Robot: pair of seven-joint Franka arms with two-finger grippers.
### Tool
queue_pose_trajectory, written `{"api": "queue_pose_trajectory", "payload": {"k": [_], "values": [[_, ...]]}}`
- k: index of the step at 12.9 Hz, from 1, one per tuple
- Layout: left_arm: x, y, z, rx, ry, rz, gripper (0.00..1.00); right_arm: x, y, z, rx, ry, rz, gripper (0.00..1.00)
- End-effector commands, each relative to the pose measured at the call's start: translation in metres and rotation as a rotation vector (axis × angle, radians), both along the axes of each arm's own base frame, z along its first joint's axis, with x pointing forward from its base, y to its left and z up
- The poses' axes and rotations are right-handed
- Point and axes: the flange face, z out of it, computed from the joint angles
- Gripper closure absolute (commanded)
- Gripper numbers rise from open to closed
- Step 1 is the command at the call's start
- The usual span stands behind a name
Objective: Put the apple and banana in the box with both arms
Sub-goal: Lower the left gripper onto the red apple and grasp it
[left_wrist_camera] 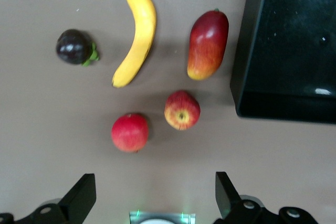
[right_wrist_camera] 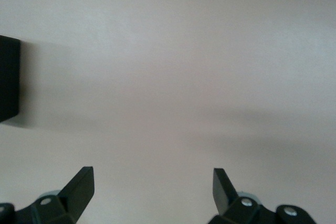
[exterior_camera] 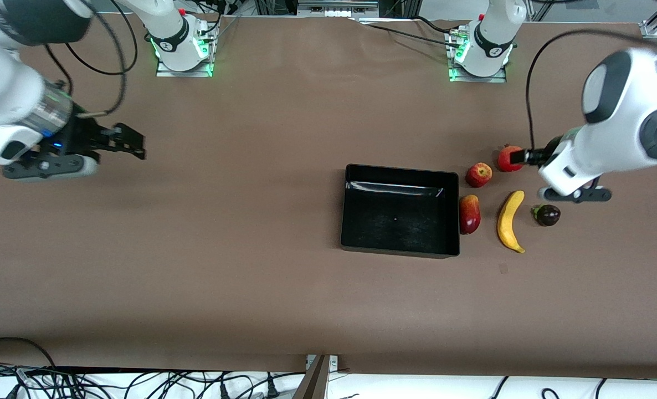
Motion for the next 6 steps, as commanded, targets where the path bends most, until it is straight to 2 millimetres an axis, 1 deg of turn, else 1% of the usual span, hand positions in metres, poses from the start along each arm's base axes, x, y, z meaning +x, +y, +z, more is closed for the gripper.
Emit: {"api": "queue_pose_trajectory", "payload": {"k": [1,2,4,5,6], "values": [[-0.011,-0.002,-0.029,-0.014,-0.025,0.001,0.0,-0.006,-0.019,-0.005,0.012,-0.003,-0.002,0.0],[-0.017,-0.007,-0.045,-0.015,-0.026,-0.011,0.0,-0.005,-0.022,-0.002,0.001,-0.01,-0.013,0.0],[-0.03,-0.011,-0.073,-0.013,-0.027,-0.023,0.0,-0.005,-0.022,-0.001,-0.008,-0.012,-0.016,0.0],[-0.038,-0.011,-0.087,-0.013,-0.033,-0.026,0.0,-0.005,-0.025,0.0,-0.024,-0.015,-0.018,0.0],[-0.046,-0.011,-0.101,-0.012,-0.045,-0.033,0.0,-0.001,-0.025,-0.003,-0.029,-0.016,-0.019,0.0]]}}
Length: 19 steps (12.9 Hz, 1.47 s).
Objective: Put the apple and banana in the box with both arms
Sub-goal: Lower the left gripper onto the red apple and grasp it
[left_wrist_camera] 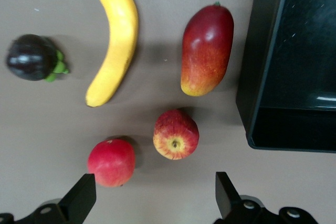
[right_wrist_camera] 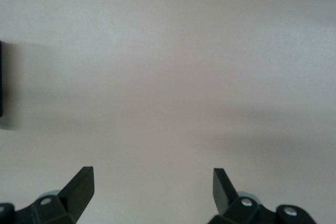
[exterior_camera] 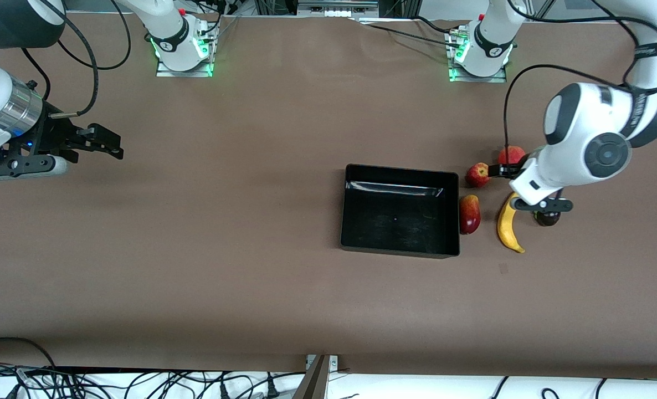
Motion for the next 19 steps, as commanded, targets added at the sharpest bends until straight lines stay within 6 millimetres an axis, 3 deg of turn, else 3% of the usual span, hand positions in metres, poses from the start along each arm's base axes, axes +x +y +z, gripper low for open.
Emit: {"api": "queue_pose_trajectory", "payload": {"k": [1,5,10,15,16,17,18,19], "values": [[-0.029,0.001,-0.022,-0.007,-0.044,-0.026,0.0,0.002,-0.002,0.008,-0.015,-0.03,0.001,0.0],[-0.068,-0.007,-0.078,-0.026,-0.124,-0.064,0.0,0.004,-0.01,0.015,-0.02,-0.039,-0.024,0.0],[-0.088,-0.006,-0.116,-0.016,-0.182,-0.115,0.0,0.008,-0.003,0.019,-0.053,-0.066,-0.014,0.0],[-0.095,-0.007,-0.135,-0.025,-0.19,-0.116,0.0,0.009,-0.01,0.018,-0.055,-0.069,-0.025,0.0],[-0.094,-0.007,-0.135,-0.026,-0.193,-0.116,0.06,0.01,-0.011,0.017,-0.055,-0.067,-0.025,0.0],[-0.093,-0.007,-0.134,-0.026,-0.195,-0.116,0.4,0.01,-0.011,0.016,-0.054,-0.066,-0.02,0.0],[-0.093,-0.007,-0.133,-0.026,-0.195,-0.118,0.62,0.01,-0.011,0.017,-0.054,-0.067,-0.02,0.0],[-0.092,-0.007,-0.132,-0.025,-0.193,-0.117,0.76,0.011,-0.011,0.016,-0.054,-0.065,-0.02,0.0]]}}
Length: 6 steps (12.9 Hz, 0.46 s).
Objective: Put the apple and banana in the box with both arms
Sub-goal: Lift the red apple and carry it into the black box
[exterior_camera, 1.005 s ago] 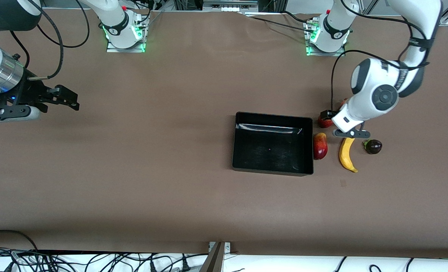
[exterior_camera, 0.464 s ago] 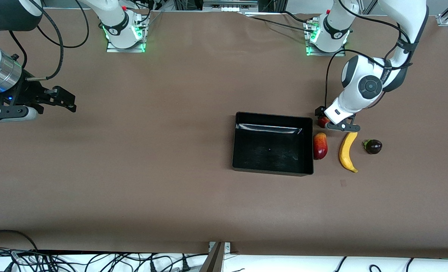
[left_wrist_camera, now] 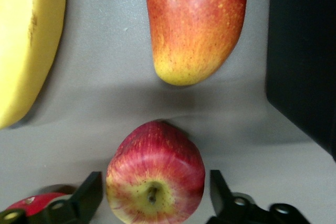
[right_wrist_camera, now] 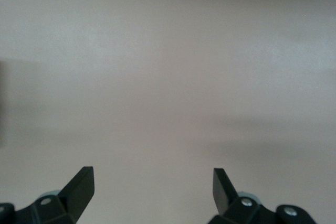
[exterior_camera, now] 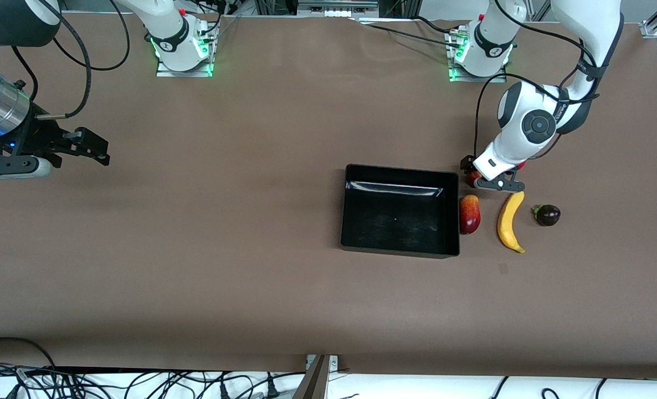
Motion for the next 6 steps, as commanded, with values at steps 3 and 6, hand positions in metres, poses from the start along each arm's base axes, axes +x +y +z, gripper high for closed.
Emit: {"api": "queue_pose_trajectory", "payload": {"k": [3,6], "values": [[0.004,0.003,0.01,0.009,-0.005,-0.021,1.0,0.004,-0.001,0.004,-0.01,-0.009,-0.005,0.0],[0.025,0.003,0.049,0.027,0.014,-0.011,1.0,0.004,-0.001,0.004,-0.009,-0.009,-0.005,0.0]]}}
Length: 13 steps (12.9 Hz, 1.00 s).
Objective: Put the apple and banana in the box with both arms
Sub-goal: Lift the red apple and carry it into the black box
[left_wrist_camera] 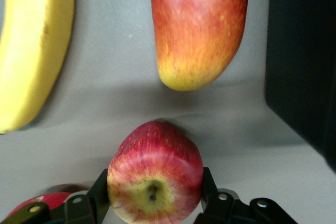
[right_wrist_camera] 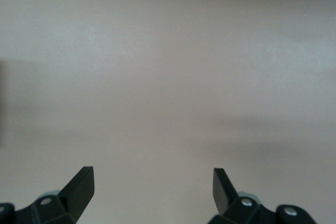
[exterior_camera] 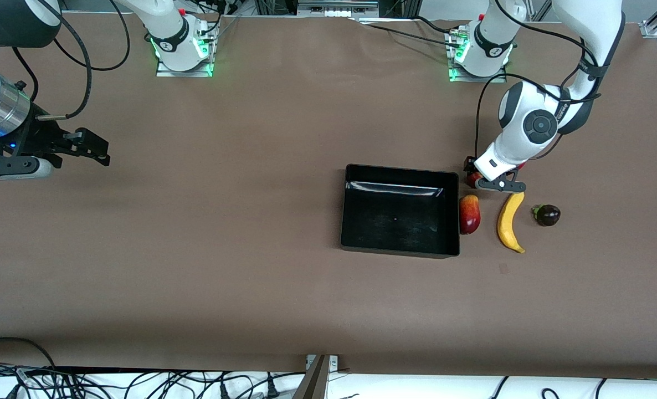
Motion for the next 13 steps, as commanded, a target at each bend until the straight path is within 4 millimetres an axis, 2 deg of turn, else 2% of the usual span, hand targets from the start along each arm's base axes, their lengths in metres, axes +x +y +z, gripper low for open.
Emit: {"api": "queue_pose_trajectory", "payload": {"k": [1,3,4,6,7,9,11,13], "values": [[0.025,0.001,0.054,0.033,0.044,-0.015,1.0,0.003,-0.001,0.005,-0.008,-0.01,-0.005,0.0],[0.054,-0.006,0.104,0.046,0.099,-0.009,1.0,0.003,-0.001,0.004,-0.008,-0.008,-0.005,0.0],[0.067,-0.017,0.129,0.049,0.115,-0.003,1.0,0.003,-0.001,0.005,-0.007,-0.01,-0.005,0.0],[0.088,-0.043,0.155,0.011,0.125,0.001,1.0,0.003,-0.001,0.004,-0.007,-0.008,-0.005,0.0],[0.094,-0.057,0.158,-0.036,0.134,0.042,1.0,0.003,-0.001,0.004,-0.007,-0.008,-0.005,0.0],[0.102,-0.092,0.147,-0.075,0.145,0.087,1.0,0.003,-0.001,0.005,-0.007,-0.01,-0.005,0.0],[0.108,-0.13,0.13,-0.073,0.127,0.126,0.99,0.003,-0.001,0.005,-0.007,-0.01,-0.005,0.0],[0.108,-0.158,0.106,-0.073,0.1,0.162,0.99,0.003,-0.001,0.005,-0.007,-0.01,-0.005,0.0]]}}
